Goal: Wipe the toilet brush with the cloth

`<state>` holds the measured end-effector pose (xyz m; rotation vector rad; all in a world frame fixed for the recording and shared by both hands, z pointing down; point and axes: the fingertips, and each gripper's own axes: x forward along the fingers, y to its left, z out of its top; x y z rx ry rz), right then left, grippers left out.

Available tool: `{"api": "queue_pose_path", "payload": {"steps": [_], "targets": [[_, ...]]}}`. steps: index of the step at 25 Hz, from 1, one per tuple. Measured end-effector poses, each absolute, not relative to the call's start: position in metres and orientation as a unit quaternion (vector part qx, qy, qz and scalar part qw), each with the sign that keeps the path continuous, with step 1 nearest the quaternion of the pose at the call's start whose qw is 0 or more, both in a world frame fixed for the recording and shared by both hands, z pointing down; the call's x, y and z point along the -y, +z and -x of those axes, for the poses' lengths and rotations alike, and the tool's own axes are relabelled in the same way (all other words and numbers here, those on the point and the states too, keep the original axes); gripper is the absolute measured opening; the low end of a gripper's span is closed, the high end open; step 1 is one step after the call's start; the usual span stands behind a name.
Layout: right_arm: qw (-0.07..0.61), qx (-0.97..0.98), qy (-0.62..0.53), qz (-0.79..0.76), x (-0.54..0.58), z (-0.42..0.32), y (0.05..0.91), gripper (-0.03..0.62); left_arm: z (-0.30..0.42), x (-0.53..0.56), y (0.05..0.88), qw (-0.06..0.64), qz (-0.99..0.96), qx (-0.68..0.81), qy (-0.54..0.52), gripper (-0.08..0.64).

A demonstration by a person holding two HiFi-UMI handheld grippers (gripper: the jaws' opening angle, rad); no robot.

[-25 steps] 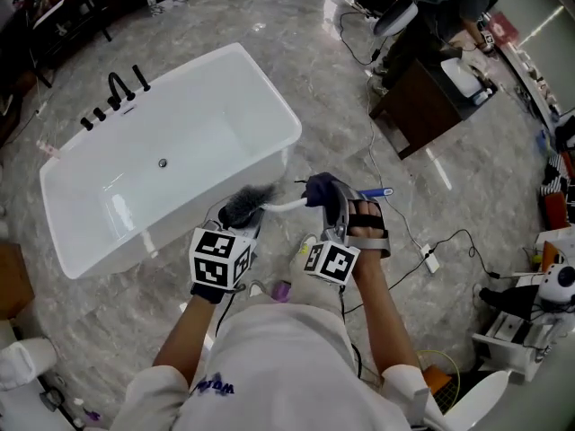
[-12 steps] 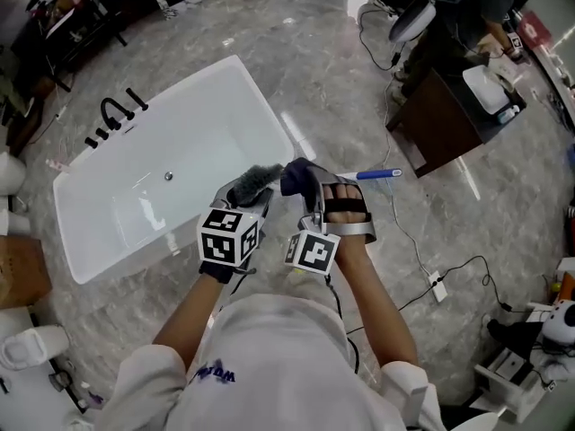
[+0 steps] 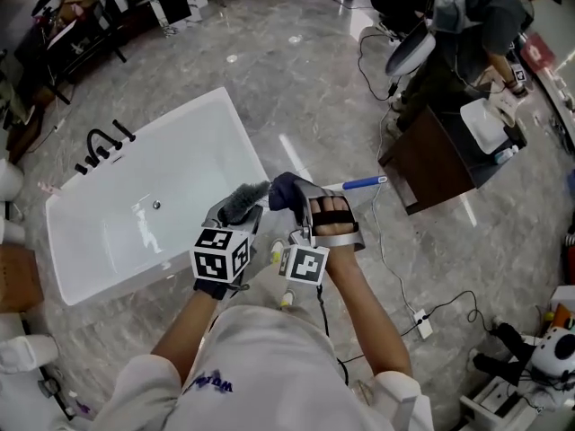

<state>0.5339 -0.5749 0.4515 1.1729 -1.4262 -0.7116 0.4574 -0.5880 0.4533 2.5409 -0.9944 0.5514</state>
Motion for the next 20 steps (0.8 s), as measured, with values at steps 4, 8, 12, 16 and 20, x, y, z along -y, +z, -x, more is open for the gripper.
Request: {"api": "queue_pose_path", "payload": {"steps": [4, 8, 12, 16, 20], "targets": [[0.545, 0.614, -0.277, -0.499, 0.635, -0.576, 0.456, 0.108, -0.48, 0.645, 0.458, 0.194, -0.892, 0.363, 0.185, 0.146], [0.556, 0.608, -0.273, -0.497, 0.699, -0.624, 0.454, 0.109, -0.514, 0.707, 0.458, 0.199, -0.894, 0.367, 0.161, 0.146], [0.548, 0.613, -0.274, -0.498, 0.764, -0.657, 0.444, 0.11, -0.544, 0.772, 0.448, 0.189, -0.901, 0.362, 0.149, 0.146], [0.55, 0.611, -0.275, -0.499, 0.825, -0.684, 0.438, 0.112, -0.555, 0.831, 0.44, 0.183, -0.9, 0.369, 0.142, 0.147], [0.555, 0.609, -0.27, -0.499, 0.87, -0.718, 0.44, 0.112, -0.568, 0.874, 0.438, 0.183, -0.896, 0.377, 0.147, 0.147]]}}
